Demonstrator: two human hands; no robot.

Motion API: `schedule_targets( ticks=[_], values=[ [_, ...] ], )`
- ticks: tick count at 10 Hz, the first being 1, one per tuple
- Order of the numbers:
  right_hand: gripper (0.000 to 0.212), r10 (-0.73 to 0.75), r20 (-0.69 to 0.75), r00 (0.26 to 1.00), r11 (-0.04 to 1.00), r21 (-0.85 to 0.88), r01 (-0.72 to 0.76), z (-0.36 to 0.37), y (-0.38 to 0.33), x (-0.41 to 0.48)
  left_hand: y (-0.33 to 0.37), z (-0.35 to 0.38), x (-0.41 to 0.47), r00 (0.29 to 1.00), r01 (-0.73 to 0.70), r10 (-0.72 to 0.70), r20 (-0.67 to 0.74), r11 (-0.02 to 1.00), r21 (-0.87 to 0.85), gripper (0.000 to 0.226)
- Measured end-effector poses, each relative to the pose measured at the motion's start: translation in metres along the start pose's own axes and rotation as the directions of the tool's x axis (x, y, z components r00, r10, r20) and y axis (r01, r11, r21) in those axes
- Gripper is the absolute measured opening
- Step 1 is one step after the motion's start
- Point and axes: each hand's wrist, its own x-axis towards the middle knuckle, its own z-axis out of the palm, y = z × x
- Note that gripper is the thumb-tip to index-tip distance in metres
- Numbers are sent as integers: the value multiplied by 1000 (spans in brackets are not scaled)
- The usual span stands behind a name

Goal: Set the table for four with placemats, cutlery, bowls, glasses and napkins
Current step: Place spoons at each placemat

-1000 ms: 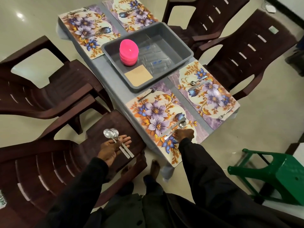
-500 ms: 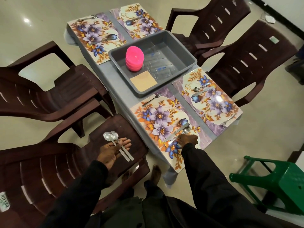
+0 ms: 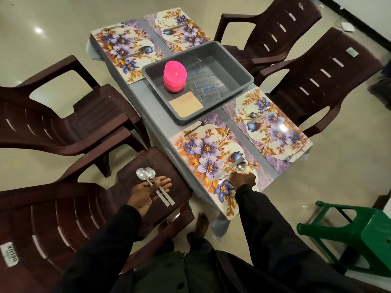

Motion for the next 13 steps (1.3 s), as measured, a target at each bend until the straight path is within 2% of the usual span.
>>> schedule_targets(
  ticks=[1,2,3,4,5,7,8,9,10,11,12,13],
  values=[
    [38,-5,-63,998,1000,-14,4,-1,-1,-28,-2,0,-4,999,4,-4,35,1000,11,29],
    [12,-121,-163,979,992,7,124,0,1,-70,-5,2,-9,996,16,-18,89,999,28,31],
    [5,-169,49,984,963,220,154,1,15,-121,-12,4,-20,989,40,-47,141,998,50,32],
    [7,-195,214,957,950,285,130,6,24,-161,-17,6,-34,978,64,-82,194,993,95,33],
    [8,-271,345,899,947,263,184,13,26,-197,-23,7,-54,966,86,-113,233,989,120,32],
    [17,-429,564,705,898,182,401,30,27,-254,-37,1,-103,945,76,-118,304,986,146,35],
    [21,-386,677,626,880,67,470,37,38,-283,-48,-8,-133,953,64,-109,282,984,165,34],
    [22,-362,759,541,857,43,513,49,54,-309,-60,-26,-157,971,53,-90,219,984,168,30],
    [29,-358,786,505,839,33,543,67,72,-333,-65,-50,-183,979,46,-72,190,990,136,31],
    [33,-381,779,498,815,28,579,91,78,-365,-59,-82,-210,990,-13,2,142,997,82,36],
    [28,-446,774,450,790,103,604,118,73,-398,-43,-118,-236,986,-110,103,131,993,52,44],
    [31,-480,775,412,778,159,608,154,71,-438,-25,-164,-263,975,-198,195,105,980,15,42]
  ],
)
